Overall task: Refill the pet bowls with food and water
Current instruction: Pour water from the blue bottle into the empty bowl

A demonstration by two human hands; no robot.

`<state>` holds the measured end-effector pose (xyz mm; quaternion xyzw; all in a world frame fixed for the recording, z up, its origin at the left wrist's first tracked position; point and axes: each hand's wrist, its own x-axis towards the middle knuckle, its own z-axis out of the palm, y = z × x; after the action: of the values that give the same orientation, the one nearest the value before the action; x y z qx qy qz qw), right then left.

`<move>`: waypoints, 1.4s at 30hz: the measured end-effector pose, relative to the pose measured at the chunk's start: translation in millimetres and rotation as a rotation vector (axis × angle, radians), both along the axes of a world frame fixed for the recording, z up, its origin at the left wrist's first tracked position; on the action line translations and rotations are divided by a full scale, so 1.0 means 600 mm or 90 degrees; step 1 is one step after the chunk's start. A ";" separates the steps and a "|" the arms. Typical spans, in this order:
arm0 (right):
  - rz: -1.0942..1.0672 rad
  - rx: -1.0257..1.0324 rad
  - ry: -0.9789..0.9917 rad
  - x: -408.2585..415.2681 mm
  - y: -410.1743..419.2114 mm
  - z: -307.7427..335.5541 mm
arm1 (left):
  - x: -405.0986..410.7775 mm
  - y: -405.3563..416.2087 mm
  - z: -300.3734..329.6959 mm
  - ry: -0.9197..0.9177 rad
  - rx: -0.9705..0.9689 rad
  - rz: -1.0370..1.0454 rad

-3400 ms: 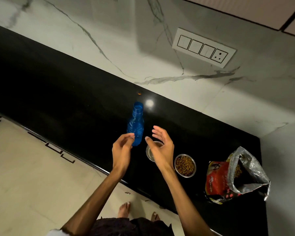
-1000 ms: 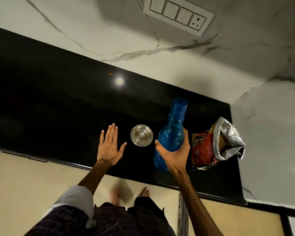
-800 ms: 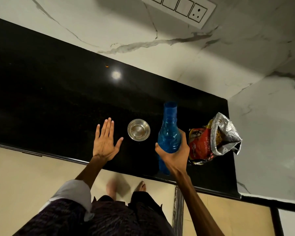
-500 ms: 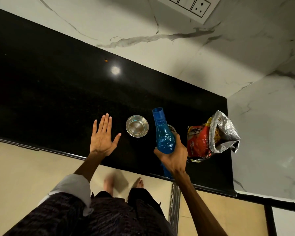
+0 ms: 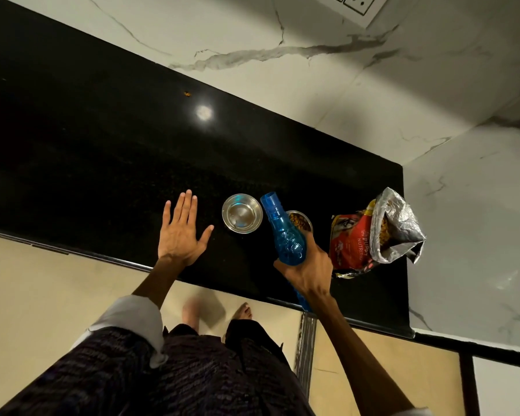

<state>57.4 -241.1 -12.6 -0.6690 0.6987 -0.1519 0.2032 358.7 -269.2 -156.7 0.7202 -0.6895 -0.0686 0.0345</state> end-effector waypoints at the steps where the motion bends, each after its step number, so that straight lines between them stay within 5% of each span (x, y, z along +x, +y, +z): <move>1: 0.003 -0.001 0.006 -0.002 0.001 -0.001 | 0.000 0.000 0.001 -0.002 0.001 0.001; 42: 0.062 0.069 0.133 -0.038 0.012 -0.028 | -0.006 0.003 0.025 -0.042 0.019 0.025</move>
<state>34.6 -233.9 -29.4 -0.7025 0.6896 -0.0334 0.1725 355.1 -267.6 -141.6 0.7360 -0.6747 -0.0545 0.0020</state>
